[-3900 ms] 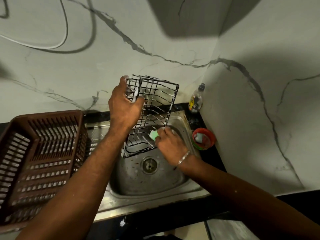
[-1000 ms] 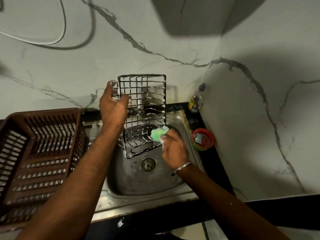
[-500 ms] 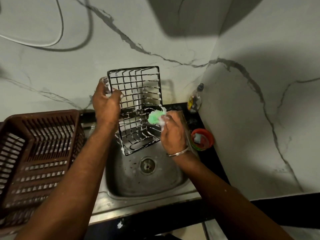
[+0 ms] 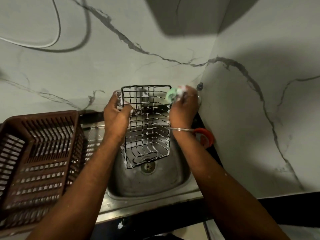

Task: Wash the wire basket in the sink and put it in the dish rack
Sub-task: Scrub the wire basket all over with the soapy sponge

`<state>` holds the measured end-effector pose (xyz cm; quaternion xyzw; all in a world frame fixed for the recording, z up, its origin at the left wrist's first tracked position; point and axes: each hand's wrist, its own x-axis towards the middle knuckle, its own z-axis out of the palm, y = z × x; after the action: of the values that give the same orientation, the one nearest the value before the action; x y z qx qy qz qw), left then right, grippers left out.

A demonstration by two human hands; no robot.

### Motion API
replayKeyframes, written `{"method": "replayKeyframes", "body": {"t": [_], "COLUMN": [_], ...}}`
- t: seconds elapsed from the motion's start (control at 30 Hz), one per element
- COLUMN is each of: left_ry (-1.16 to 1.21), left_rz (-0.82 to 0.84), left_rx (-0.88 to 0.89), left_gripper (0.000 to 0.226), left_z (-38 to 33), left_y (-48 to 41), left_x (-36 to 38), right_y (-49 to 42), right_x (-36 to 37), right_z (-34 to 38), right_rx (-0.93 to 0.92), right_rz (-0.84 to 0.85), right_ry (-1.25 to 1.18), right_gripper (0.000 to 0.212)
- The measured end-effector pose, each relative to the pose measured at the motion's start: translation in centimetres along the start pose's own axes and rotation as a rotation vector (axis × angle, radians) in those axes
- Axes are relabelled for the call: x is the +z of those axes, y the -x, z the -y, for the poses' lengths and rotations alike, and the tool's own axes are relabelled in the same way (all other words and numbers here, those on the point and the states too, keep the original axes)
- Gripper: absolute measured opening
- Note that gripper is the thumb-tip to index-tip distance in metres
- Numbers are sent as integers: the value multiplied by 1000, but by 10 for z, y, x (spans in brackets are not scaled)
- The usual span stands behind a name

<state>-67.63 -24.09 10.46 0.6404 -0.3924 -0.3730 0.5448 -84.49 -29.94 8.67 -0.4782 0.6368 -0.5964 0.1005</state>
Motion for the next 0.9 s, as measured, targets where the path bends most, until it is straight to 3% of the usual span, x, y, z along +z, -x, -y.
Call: {"method": "replayKeyframes", "body": {"t": [0.1,0.3,0.43,0.6,0.67,0.8,0.9], "left_ry": [-14,60,24,-21,-27,-42,-65], "left_rz": [0,-25,-25,29,45,43,54], "left_rx": [2,-1,-9,20,50,81,99], "left_gripper": [83,80,86,77,76,75,76], "left_z": [5,5,6,6,5,5,3], "left_y": [-3,-8,-10,3,6,4,2], "left_x": [0,-2,-4,3,5,0,-3], "right_y": [-5,49,56,8,-3,-2,0], "right_x": [-5,-13,-17,-11,-9,-5,-10], "right_z": [6,-43,-42,1,12,13,8], "right_rx": [-57,-307,-230,39,-23,-315,-421], "right_rz": [-86,262,272,104,61,169,190], "right_ry": [-2,82,88,22,49,141,148], "right_gripper": [22,21,23,25,25,35,36]}}
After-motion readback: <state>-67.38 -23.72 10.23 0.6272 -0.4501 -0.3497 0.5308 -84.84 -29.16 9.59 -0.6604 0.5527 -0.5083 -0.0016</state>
